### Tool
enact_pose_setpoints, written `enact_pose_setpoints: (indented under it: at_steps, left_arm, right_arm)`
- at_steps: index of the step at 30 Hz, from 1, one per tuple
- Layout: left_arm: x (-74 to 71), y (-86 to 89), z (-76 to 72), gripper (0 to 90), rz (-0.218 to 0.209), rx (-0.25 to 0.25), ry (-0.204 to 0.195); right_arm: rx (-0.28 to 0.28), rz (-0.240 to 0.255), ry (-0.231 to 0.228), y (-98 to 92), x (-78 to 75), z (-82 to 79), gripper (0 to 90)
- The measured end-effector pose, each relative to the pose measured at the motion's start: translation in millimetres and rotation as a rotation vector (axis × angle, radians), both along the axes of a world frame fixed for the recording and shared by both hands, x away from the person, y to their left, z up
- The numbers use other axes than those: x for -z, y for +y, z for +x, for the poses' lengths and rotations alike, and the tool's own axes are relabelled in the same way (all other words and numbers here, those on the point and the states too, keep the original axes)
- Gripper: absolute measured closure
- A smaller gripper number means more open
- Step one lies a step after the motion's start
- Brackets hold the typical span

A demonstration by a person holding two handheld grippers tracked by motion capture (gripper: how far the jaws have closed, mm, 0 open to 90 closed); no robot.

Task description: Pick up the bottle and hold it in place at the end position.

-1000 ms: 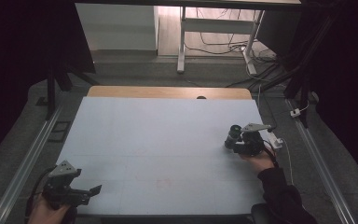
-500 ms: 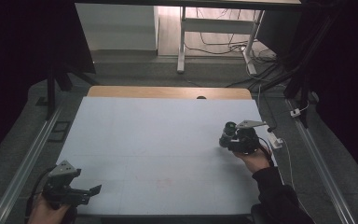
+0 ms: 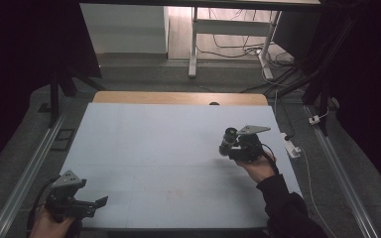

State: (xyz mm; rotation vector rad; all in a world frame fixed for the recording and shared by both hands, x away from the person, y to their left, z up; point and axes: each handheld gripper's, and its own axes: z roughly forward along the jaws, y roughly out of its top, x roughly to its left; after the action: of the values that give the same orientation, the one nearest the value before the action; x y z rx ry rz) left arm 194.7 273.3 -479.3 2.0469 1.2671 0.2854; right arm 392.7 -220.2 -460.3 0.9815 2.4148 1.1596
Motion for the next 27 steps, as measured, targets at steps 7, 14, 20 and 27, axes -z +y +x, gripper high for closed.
enact_pose_setpoints:
  at_steps: [7,14,20,27]
  left_arm:
    - [0.1,0.2,0.5,1.8,-0.001,0.0,0.003]
    - [0.2,1.1,0.7,1.8,-0.007,-0.003,0.006]
    - [0.2,1.1,1.0,1.7,-0.008,-0.002,0.008]
    - [0.3,1.6,1.2,1.8,-0.01,0.0,0.008]
  right_arm:
    - [-0.013,0.0,-0.01,22.3,-1.2,2.2,52.3]
    - [-0.024,-0.013,-0.011,39.6,0.6,5.9,52.3]
    - [-0.033,-0.011,-0.01,56.9,2.4,9.4,52.3]
    - [-0.046,-0.011,-0.004,77.5,4.3,14.6,52.3]
